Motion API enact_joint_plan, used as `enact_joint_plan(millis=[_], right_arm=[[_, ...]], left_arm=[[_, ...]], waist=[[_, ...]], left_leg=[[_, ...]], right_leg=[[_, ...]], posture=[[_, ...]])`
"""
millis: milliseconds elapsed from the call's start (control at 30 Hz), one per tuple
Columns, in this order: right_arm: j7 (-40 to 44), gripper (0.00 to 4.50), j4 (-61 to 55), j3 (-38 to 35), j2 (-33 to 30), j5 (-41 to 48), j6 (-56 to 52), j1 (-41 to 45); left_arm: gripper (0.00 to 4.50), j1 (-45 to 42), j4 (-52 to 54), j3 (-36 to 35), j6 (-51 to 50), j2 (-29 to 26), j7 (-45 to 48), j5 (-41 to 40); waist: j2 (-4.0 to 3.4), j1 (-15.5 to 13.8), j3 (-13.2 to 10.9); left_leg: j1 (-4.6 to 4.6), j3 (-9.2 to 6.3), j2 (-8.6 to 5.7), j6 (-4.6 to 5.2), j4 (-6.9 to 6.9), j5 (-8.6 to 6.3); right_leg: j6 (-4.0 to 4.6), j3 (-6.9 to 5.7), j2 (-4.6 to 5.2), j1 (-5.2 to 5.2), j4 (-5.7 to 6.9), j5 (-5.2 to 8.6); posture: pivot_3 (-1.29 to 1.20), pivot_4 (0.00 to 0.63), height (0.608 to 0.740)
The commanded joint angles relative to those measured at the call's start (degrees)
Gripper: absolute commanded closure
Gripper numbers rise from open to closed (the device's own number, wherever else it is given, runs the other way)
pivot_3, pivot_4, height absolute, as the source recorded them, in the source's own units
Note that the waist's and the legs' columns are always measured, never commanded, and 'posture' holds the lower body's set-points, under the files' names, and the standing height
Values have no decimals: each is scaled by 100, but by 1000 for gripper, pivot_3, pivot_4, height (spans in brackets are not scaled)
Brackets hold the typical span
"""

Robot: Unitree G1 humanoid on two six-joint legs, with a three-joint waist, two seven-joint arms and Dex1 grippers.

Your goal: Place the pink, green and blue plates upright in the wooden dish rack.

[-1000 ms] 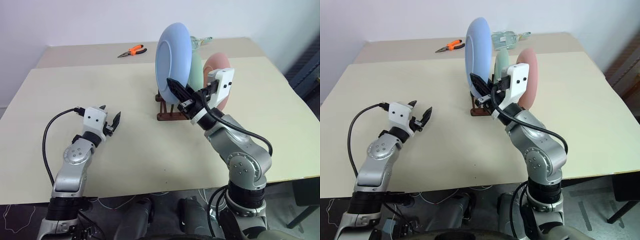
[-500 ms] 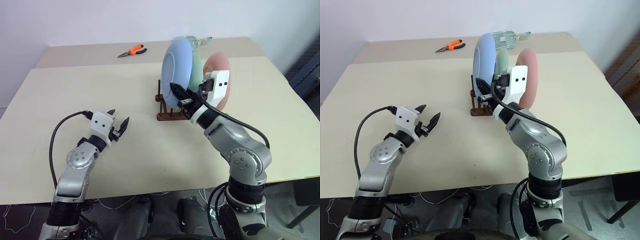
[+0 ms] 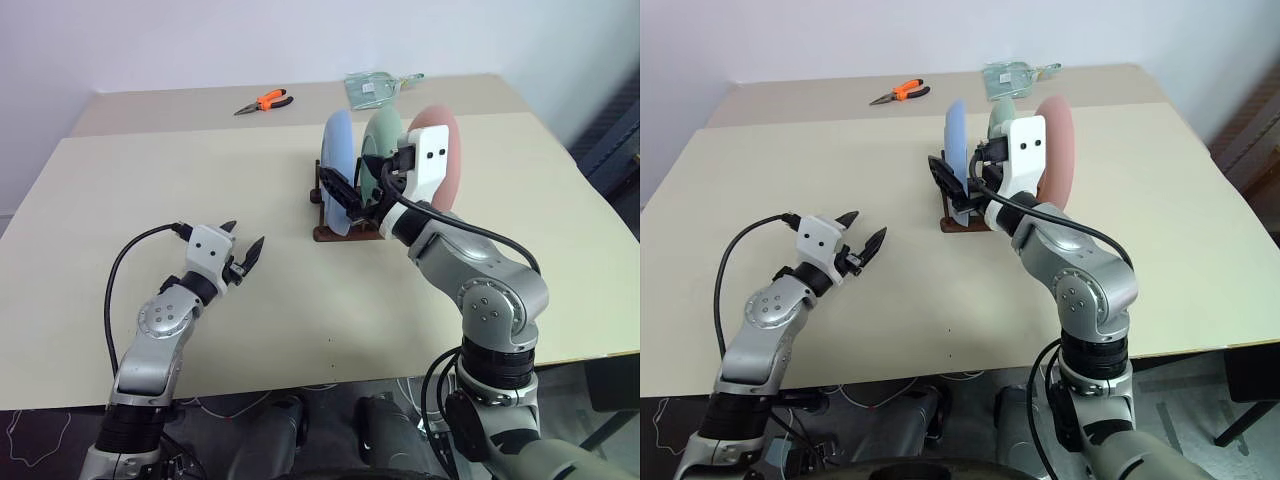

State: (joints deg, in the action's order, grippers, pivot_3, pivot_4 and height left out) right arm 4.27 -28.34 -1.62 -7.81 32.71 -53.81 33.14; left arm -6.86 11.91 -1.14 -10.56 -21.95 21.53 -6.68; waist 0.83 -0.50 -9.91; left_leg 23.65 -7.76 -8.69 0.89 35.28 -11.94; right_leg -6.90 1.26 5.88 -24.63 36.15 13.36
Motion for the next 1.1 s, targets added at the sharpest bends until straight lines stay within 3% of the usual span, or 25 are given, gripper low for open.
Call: enact_joint_plan(millis=[33,267,400,533,667,833,1100], right_arm=[[178,73,-218,187,-196,-169,216,202],[1108,73,-476,946,-1380,-1016,1030,287],[1702,73,-643,987,-1936,-1318,1691,192],[2619,73,-856,-133,-2676,-698,1978,-458],[3703,73,-737,-1553,-3625,-185,1912,-2041],[4069,73,72,-2381,-3826,-528,2525,-3397],[3738,73,1572,-2019,-3547,-1213,3358,-3249]], left_arm=[[1455,-9,195,6,103,5,29,39],[1455,-25,185,47,99,18,41,53],[1455,-59,163,34,96,16,66,59],[1455,-124,-9,-76,165,-66,114,66],[1455,-144,-423,-187,386,-336,282,144],[1455,-97,-865,-216,593,-616,542,154],[1455,58,-890,-120,682,-648,707,206]], waist=[[0,2,0],[0,-9,0],[0,-13,0],[5,-53,1],[5,-153,1],[-3,-163,1],[-8,-163,1]], left_leg=[[0,0,0,0,0,0],[0,2,0,0,0,0],[0,2,1,0,0,0],[2,1,3,0,0,-1],[4,-1,4,8,3,-5],[4,12,16,9,0,-6],[0,18,22,8,1,-6]], right_leg=[[0,0,0,0,0,0],[0,-2,2,4,-5,0],[-1,-3,4,6,-7,0],[-2,-8,5,11,-16,1],[-1,-16,5,26,-47,2],[6,-7,4,22,-49,2],[25,-7,3,26,-59,2]], posture=[[0,150,719],[0,150,719],[0,150,719],[0,150,719],[0,150,719],[0,150,719],[0,150,719]])
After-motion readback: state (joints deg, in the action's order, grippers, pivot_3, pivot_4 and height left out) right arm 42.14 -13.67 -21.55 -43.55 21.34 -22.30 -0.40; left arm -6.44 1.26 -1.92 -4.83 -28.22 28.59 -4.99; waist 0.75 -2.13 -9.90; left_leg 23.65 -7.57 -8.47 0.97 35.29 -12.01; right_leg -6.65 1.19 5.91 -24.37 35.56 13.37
